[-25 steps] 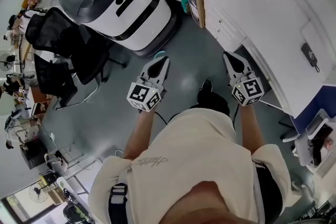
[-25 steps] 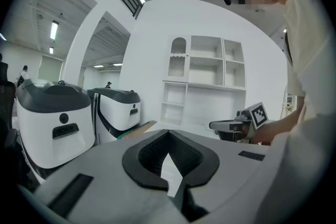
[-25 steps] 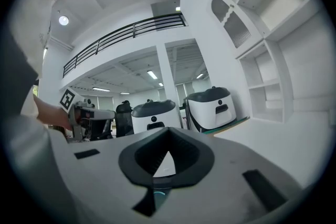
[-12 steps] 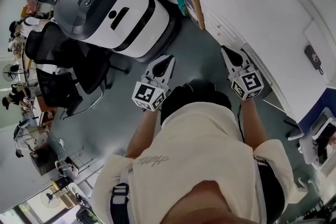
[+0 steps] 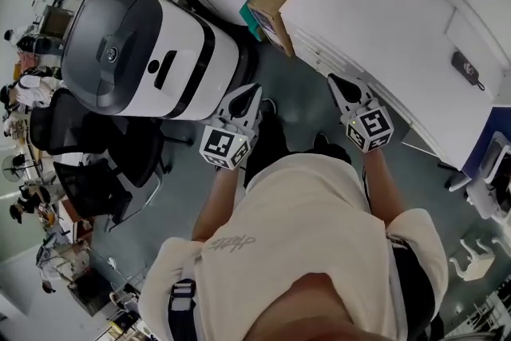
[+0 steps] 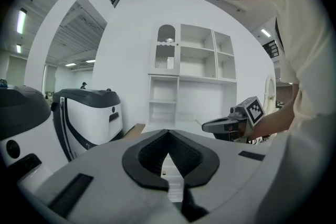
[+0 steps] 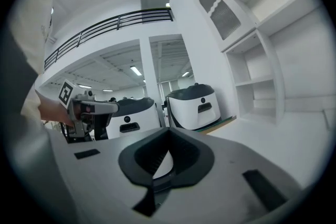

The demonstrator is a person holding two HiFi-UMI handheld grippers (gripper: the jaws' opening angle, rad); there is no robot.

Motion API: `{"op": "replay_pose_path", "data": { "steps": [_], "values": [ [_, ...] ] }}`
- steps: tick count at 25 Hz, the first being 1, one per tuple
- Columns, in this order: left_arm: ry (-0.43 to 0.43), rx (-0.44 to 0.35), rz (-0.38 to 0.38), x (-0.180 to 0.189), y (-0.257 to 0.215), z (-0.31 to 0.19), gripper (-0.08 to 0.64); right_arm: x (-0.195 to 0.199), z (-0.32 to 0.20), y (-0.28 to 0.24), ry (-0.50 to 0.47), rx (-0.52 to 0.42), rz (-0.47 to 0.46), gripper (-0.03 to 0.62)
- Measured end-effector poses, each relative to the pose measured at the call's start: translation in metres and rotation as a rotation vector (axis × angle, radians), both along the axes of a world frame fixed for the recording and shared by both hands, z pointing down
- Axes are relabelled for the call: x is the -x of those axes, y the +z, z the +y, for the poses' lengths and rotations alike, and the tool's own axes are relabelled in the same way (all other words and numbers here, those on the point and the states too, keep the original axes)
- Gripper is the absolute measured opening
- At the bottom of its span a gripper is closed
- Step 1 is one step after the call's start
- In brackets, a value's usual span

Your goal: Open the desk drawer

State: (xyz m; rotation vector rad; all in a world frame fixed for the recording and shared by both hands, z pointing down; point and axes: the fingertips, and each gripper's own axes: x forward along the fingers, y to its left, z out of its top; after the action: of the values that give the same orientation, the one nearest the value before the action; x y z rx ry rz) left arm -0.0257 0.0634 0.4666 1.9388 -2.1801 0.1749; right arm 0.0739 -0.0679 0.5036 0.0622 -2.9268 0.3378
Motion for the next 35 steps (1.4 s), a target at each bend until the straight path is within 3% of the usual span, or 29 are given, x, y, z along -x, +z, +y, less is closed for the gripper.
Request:
{"op": "replay_pose_path", "data": {
  "steps": [4,10,15,21,30,35],
  "values": [
    [0.124,0.014,-0.02,0.041,0.004,-0.029,0.0,0.032,-0.019,-0.007,0.11,-0.016,0.001,-0.005],
    [0.286,-0.009,0.008,0.105,-0.005,-0.072,0.0,0.07,-0.045,-0.013,0.308,-0.004,0.021,-0.005],
    [0.423,-0.03,0.035,0.144,-0.007,-0.095,0.0,0.079,-0.056,-0.011,0.518,0.013,0.06,-0.005],
    [0.607,-0.019,0.107,0.162,0.014,-0.117,0.0,0.077,-0.055,-0.014,0.719,-0.016,0.125,-0.005],
    [0.732,0.015,0.142,0.151,0.039,-0.159,0.0,0.061,-0.051,-0.001,0.813,-0.009,0.209,-0.005],
    [0.736,0.019,0.156,0.134,0.032,-0.177,0.0,0.053,-0.059,0.013,0.81,0.016,0.19,-0.005]
  ]
}}
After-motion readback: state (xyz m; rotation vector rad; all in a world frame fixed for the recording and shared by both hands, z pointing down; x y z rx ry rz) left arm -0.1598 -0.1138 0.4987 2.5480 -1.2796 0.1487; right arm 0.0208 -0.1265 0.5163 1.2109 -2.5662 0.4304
